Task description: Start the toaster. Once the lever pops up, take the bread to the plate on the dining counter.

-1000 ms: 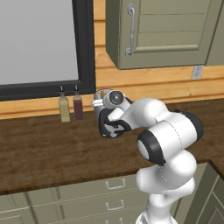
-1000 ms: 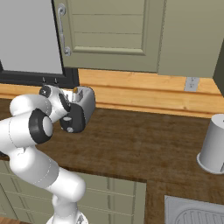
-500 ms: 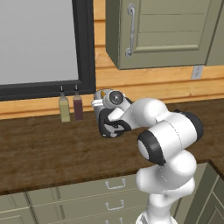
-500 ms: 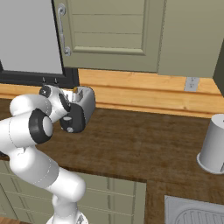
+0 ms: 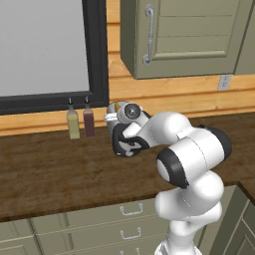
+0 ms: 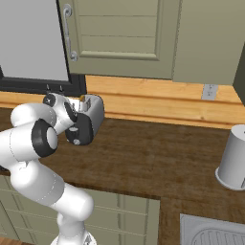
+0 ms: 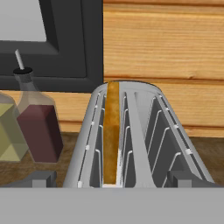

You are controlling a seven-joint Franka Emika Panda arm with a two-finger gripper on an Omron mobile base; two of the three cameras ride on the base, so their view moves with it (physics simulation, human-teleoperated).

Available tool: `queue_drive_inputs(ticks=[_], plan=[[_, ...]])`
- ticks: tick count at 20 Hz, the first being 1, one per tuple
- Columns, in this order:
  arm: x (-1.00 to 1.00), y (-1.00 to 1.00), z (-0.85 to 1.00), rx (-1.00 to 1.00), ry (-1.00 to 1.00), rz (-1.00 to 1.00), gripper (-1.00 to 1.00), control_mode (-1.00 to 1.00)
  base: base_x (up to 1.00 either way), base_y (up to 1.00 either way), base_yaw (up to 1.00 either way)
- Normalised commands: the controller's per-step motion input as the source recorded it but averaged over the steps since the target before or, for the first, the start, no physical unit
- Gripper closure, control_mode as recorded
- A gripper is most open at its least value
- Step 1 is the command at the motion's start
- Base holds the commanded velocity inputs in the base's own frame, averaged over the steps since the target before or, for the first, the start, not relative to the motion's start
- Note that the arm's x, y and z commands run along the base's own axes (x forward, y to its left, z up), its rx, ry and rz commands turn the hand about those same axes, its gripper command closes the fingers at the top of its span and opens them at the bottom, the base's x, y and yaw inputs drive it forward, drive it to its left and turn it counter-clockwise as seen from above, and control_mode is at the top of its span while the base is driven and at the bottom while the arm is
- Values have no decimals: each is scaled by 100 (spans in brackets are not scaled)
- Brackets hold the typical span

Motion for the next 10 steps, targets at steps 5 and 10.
queue_drive_inputs(ticks=[5,10], plan=[[0,0,0,0,0,0,-100,-100,0,0,0],[0,0,0,0,0,0,-100,-100,0,0,0]])
